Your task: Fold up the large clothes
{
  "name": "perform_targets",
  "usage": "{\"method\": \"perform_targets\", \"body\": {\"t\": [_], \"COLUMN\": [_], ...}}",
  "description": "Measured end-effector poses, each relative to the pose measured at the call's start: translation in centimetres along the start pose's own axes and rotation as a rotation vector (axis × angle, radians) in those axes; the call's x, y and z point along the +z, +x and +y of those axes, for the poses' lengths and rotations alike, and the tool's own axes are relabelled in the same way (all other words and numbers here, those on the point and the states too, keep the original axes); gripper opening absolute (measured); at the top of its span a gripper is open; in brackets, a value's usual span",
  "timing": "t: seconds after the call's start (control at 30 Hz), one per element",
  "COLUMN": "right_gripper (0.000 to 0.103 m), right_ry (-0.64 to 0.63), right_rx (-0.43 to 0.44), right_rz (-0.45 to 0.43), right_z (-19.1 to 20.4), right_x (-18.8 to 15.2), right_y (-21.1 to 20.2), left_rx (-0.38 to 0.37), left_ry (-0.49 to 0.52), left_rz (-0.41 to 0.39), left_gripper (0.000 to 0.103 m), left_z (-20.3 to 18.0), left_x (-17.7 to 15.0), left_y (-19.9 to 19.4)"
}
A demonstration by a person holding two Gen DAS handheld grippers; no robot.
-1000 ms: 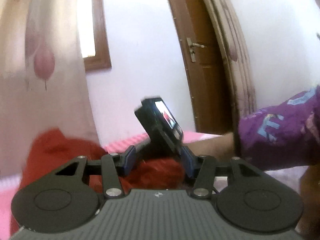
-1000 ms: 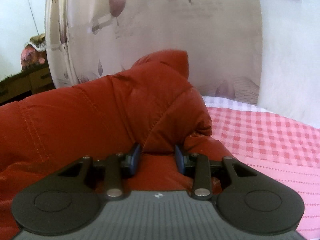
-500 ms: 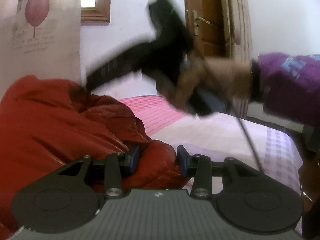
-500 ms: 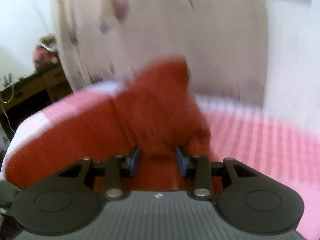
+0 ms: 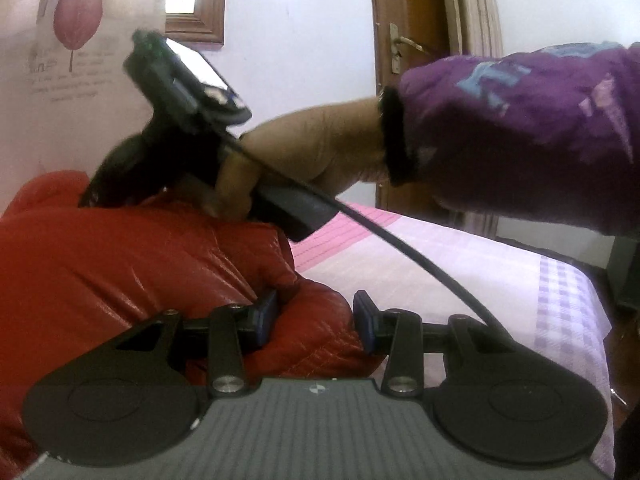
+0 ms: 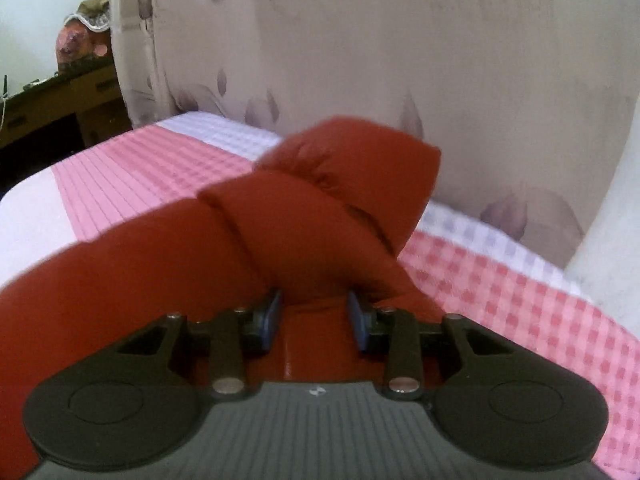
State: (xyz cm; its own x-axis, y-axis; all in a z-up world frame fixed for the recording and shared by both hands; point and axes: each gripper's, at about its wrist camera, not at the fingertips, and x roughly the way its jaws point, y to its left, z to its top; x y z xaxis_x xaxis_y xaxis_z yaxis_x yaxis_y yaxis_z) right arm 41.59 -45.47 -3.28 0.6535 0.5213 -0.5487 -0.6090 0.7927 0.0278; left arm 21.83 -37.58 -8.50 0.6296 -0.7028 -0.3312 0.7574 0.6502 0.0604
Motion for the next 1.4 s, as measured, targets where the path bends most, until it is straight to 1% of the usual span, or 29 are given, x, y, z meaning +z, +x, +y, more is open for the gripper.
{"method": "perform_targets", "body": {"t": [0.1,0.2,0.27,0.3,0.4,0.47,0.57,0.63,0.7,0.77,0.8,0.83,0.87,0.9,0.97,1.03,1.07,1.13,1.2,1.27,1.33,1.4], "right_gripper": [0.033,0.033,0.033,0.033,0.035,0.036,0.037,0.038,0.038,0.037,0.037,0.037,0.037,0.037,0.037,0.036,0.036,0.036,0.036,0.037,0.037,0.038], "right_ry": [0.056,0.122,0.152,0.162,0.213,0.237,0.269,0.253,0.226,0.176,0.150,0.155,0.178,0.180,0.169,0.172,0.160,0.174,0.148,0.104,0.127,0.154], "right_rx": [0.019,0.033,0.039,0.045,0.050,0.030,0.023,0.015,0.017,0.017,0.003,0.001,0.008,-0.003,-0.041,-0.063,-0.078,-0.091,-0.127,-0.170,-0.181,-0.190], "right_rz": [0.007,-0.016,-0.015,-0.006,0.018,-0.030,-0.135,-0.173,-0.180,-0.149,-0.142,-0.139,-0.135,-0.127,-0.108,-0.124,-0.137,-0.163,-0.189,-0.218,-0.235,-0.253], "right_z": [-0.8,-1.7,-2.0,-2.1,-3.0,-3.1,-3.3,-2.9,-2.3,-1.1,-0.5,-0.4,-0.5,-0.3,0.4,1.1,1.4,1.6,2.3,3.2,3.3,3.4], "right_x": [-0.8,-1.4,-1.7,-1.4,-0.9,-0.9,-2.2,-3.4,-4.5,-5.9,-6.6,-6.9,-7.3,-7.5,-8.0,-8.8,-9.2,-10.0,-10.3,-10.4,-10.4,-10.4], "right_y": [1.1,2.0,2.5,3.0,2.6,0.9,-3.5,-6.4,-8.4,-9.4,-9.7,-9.9,-10.0,-9.8,-9.2,-8.6,-8.4,-8.4,-8.3,-8.7,-9.2,-10.1], "left_rx": [-0.008,-0.009,-0.004,-0.002,0.005,0.010,0.022,0.026,0.030,0.031,0.031,0.029,0.026,0.028,0.050,0.038,0.046,0.086,0.108,0.156,0.203,0.250], "left_ry": [-0.009,-0.001,-0.002,-0.003,-0.016,-0.018,-0.003,0.004,0.018,0.037,0.044,0.050,0.064,0.088,0.117,0.094,0.085,0.059,0.008,-0.020,-0.017,0.010], "left_rz": [0.005,0.015,0.021,0.026,0.039,0.044,0.042,0.038,0.029,0.013,0.009,0.007,0.001,-0.012,-0.031,-0.024,-0.019,-0.013,-0.013,-0.026,-0.047,-0.042], "left_gripper": [0.043,0.043,0.043,0.043,0.045,0.045,0.045,0.045,0.047,0.051,0.053,0.059,0.068,0.071,0.074,0.074,0.074,0.075,0.081,0.096,0.100,0.100], "left_z": [0.3,0.2,0.4,0.4,0.6,0.6,0.1,0.0,-0.3,-0.6,-0.8,-1.1,-1.5,-2.2,-3.2,-3.2,-3.0,-2.4,-1.4,-0.5,-0.1,0.1], "left_x": [-0.1,0.0,0.0,0.1,0.3,0.4,0.4,0.5,0.5,0.4,0.4,0.4,0.3,0.2,0.0,0.3,0.5,1.2,2.1,3.0,3.7,4.4], "left_y": [-0.1,0.1,-0.1,0.0,0.2,0.2,0.2,0.1,0.0,-0.4,-0.7,-1.1,-1.7,-2.6,-4.3,-6.1,-7.0,-8.6,-10.4,-11.9,-13.0,-13.4]}}
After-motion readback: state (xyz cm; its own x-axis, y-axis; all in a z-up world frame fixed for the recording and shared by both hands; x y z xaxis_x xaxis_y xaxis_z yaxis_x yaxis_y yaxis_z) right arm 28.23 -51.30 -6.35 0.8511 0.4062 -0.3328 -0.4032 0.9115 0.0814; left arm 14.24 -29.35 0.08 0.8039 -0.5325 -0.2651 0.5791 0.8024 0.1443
